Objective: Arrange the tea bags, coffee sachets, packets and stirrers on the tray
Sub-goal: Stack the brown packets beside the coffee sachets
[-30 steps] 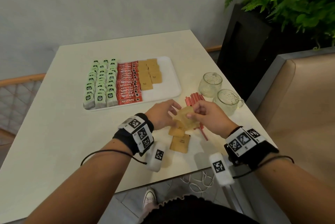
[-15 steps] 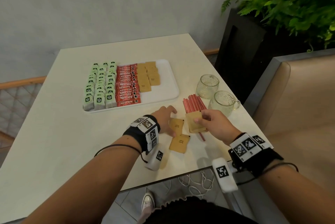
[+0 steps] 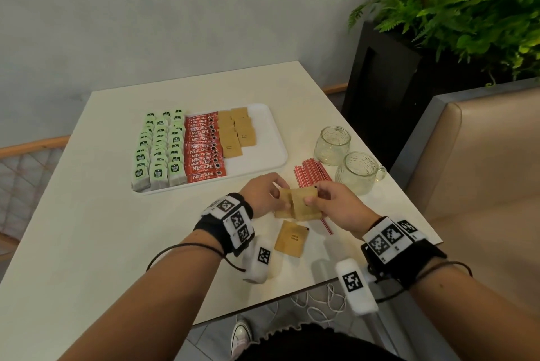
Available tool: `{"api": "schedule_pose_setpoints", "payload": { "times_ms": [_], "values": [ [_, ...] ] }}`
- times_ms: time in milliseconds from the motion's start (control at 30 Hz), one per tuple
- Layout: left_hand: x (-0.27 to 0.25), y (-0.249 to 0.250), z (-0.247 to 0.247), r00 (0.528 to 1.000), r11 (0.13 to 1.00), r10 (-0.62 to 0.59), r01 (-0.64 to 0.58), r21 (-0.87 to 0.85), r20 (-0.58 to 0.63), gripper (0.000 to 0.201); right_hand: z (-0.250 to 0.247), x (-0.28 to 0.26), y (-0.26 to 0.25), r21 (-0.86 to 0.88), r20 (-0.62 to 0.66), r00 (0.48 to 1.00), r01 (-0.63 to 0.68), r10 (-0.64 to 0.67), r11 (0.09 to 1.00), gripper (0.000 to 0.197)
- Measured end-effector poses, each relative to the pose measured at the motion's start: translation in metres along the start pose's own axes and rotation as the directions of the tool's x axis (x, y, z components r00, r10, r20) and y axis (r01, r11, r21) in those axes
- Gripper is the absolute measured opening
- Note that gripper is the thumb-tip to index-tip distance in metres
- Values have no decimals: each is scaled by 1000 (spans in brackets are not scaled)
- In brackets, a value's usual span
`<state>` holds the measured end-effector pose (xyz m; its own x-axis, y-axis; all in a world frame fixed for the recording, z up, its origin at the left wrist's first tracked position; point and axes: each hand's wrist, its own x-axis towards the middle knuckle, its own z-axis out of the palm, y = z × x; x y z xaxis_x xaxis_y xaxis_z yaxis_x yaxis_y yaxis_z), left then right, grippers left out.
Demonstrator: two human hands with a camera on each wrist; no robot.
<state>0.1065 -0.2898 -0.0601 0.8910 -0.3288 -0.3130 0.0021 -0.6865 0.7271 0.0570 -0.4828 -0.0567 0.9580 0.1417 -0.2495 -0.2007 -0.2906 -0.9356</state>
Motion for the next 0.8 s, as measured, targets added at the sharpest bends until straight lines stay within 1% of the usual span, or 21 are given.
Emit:
{"api": "schedule_pose_setpoints", "payload": {
  "times_ms": [67, 200, 300, 367, 400, 433, 500, 567, 633, 667, 733, 767, 800],
  "values": [
    [-4, 1, -3, 1000, 986, 14, -10, -164, 25, 42, 1, 2, -5, 39, -4, 1000, 14, -14, 999, 6],
    [-10, 5, -10, 993, 917, 33, 14, -398, 110, 55, 3, 4, -12, 168, 46, 999, 17, -25, 986, 7],
    [-16, 7, -10, 971, 814, 65, 81, -576, 229, 62, 7, 5, -12, 211, 53, 998, 34, -46, 977, 11],
    [-21, 9, -5, 936, 710, 140, 133, -691, 324, 59, 11, 7, -12, 225, 53, 997, 42, -55, 973, 17],
    [-22, 9, -3, 919, 668, 173, 155, -728, 355, 54, 13, 7, -12, 231, 52, 997, 42, -55, 972, 16],
    [-23, 9, 0, 913, 639, 182, 172, -750, 365, 47, 15, 8, -12, 238, 49, 997, 39, -52, 971, 13],
    [-24, 8, 5, 915, 619, 169, 190, -762, 366, 34, 20, 9, -12, 231, 33, 999, 24, -33, 973, 14],
    [-27, 5, 7, 904, 628, 160, 217, -747, 396, 30, 21, 10, -9, 187, 14, 1000, 13, -16, 982, 21],
    [-29, 0, 8, 900, 655, 119, 246, -714, 419, 28, 20, 8, -6, 147, 16, 1000, 8, -11, 989, 29],
    [-29, -3, 7, 907, 672, 86, 253, -696, 413, 27, 20, 7, -4, 108, 22, 1000, 11, -14, 994, 35],
    [-29, -11, 4, 930, 699, -2, 264, -665, 367, 30, 19, 2, 1, -37, 55, 998, 16, -14, 999, 53],
    [-28, -16, 1, 939, 704, -49, 274, -655, 340, 30, 19, -1, 3, -120, 105, 994, 20, -8, 993, 63],
    [-28, -22, -1, 944, 702, -91, 288, -651, 318, 28, 18, -4, 5, -203, 183, 983, 37, 1, 978, 69]
  ]
}}
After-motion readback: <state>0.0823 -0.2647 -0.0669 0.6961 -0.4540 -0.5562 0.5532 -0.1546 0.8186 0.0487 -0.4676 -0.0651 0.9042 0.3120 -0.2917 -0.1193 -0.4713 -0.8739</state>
